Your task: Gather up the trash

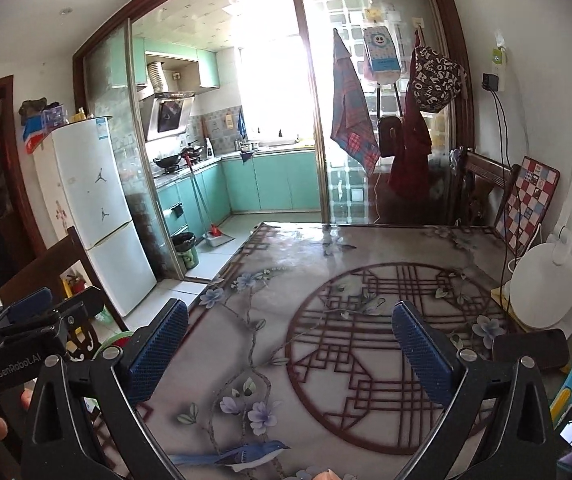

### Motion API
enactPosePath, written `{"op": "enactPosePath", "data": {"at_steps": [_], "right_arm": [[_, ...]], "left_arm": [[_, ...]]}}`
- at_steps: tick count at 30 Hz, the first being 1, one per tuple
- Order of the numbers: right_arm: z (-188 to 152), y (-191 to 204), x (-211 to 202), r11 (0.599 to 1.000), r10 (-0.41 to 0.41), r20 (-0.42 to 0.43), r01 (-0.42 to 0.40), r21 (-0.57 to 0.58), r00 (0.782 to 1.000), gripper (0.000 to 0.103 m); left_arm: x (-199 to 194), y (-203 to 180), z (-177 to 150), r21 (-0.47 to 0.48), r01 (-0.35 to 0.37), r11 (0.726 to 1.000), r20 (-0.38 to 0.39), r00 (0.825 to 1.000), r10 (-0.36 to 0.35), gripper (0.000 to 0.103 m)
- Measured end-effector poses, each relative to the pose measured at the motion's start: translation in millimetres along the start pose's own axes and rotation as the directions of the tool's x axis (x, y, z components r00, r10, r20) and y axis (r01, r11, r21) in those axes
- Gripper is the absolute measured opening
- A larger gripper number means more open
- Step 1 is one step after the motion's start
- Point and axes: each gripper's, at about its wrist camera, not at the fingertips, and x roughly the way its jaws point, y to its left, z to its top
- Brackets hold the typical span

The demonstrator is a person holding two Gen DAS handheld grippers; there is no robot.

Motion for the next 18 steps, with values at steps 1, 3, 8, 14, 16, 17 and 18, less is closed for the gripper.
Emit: {"op": "enactPosePath", "data": {"at_steps": [1, 3, 8, 14, 16, 17, 18], "right_arm": [[-0.6, 0.0, 1.7, 1.0, 0.001, -0.01, -0.001, 0.001, 1.0, 0.102], [-2.1, 0.1, 5.7, 1.0, 0.0, -0.027, 0.0, 0.006, 1.0, 0.102], [-1.8, 0.3, 13.2, 1.0, -0.012, -0.057, 0.012, -0.007, 0.998, 0.102], [1.4, -0.1, 16.3, 1.0, -0.021, -0.069, 0.02, -0.012, 0.997, 0.102], [1.7, -0.1, 16.6, 1.0, -0.021, -0.069, 0.02, -0.011, 0.997, 0.102], [1.9, 0.0, 17.1, 1.0, -0.02, -0.07, 0.02, -0.011, 0.997, 0.102], [2.1, -0.1, 17.1, 1.0, -0.02, -0.071, 0.019, -0.013, 0.997, 0.102]], "left_arm": [[-1.2, -2.2, -0.1, -0.001, -0.002, 1.0, 0.001, 1.0, 0.002, 0.103], [-1.2, -2.5, 0.2, -0.005, -0.003, 1.0, -0.002, 1.0, 0.003, 0.103], [-1.3, -5.9, 0.8, 0.003, 0.007, 1.0, -0.012, 1.0, -0.007, 0.103], [-2.9, -7.1, 1.2, 0.007, 0.001, 1.0, -0.011, 1.0, -0.001, 0.103], [-3.1, -7.3, 1.2, 0.007, -0.004, 1.0, -0.01, 1.0, 0.004, 0.103], [-3.0, -7.0, 0.9, 0.007, -0.007, 1.0, -0.01, 1.0, 0.007, 0.103], [-2.9, -6.8, 0.9, 0.007, -0.009, 1.0, -0.012, 1.0, 0.009, 0.103]]}}
